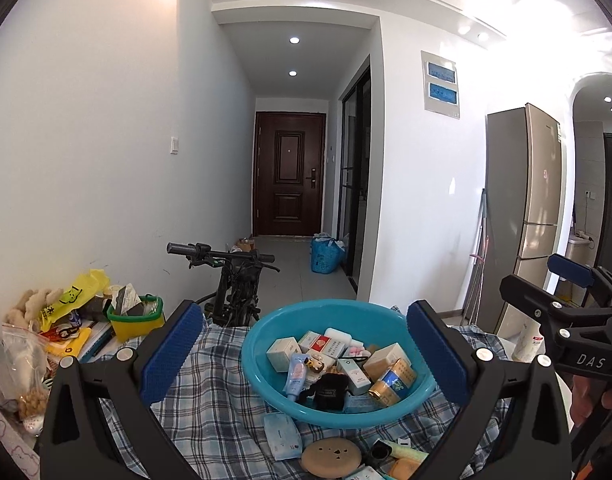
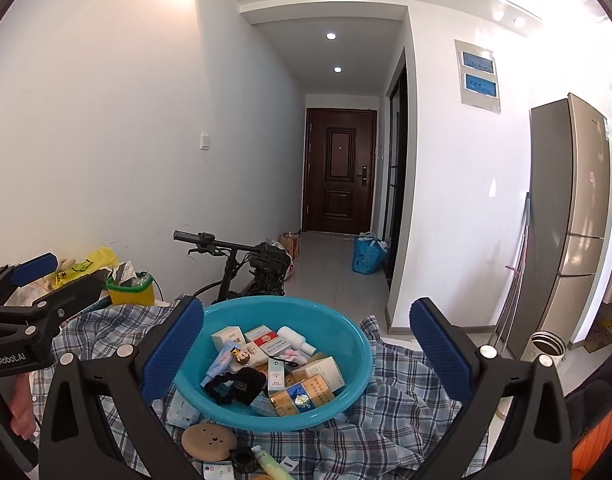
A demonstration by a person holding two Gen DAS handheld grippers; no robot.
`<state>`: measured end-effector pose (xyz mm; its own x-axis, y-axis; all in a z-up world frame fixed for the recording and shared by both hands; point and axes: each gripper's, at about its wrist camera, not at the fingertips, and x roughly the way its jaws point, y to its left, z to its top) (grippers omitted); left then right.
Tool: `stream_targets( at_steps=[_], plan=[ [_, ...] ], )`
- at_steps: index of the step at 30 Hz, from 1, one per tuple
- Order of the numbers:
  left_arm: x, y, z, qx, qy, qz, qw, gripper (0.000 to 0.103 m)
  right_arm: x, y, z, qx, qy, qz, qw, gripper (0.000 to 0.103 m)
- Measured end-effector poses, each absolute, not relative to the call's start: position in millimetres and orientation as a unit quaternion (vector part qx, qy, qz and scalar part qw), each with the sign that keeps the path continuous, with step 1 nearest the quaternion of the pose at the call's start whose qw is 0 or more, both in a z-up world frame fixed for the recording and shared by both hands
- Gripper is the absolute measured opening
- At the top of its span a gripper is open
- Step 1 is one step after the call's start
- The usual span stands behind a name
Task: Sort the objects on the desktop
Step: 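Withdraw both tools from the basin toward the remaining items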
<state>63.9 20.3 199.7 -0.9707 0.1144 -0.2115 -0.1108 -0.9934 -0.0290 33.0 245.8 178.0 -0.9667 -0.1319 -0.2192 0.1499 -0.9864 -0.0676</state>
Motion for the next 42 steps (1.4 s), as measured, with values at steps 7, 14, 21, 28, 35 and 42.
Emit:
stream_targets(
  at_steps=[7, 14, 21, 28, 35, 42],
  plan=[
    [87.1, 22.3, 211.9, -0.104, -0.018, 0.991, 0.077, 0.103, 60.5, 234.8, 190.7, 0.092, 0.060, -0.991, 0.081, 0.103],
    [86.9, 22.8, 180.4, -0.163, -0.014, 0.984, 0.069, 0.103, 63.4, 240.1, 166.8, 0.144, 0.059, -0.985, 0.075, 0.103],
    [86.1, 28.9, 126.6, -0.227, -0.005, 0.971, 0.076, 0.103, 68.0, 241.8, 117.0, 0.213, 0.059, -0.971, 0.091, 0.103],
    [78.7, 34.7, 72.3, -0.309, -0.013, 0.947, 0.090, 0.103, 69.9, 245.0, 66.5, 0.279, 0.052, -0.954, 0.103, 0.103],
    [77.2, 37.3, 31.7, -0.360, -0.006, 0.928, 0.092, 0.103, 68.6, 246.8, 33.9, 0.321, 0.046, -0.940, 0.110, 0.103],
    [75.8, 37.8, 12.4, -0.383, 0.003, 0.920, 0.084, 0.103, 67.7, 248.3, 11.7, 0.343, 0.036, -0.932, 0.113, 0.103]
  ],
)
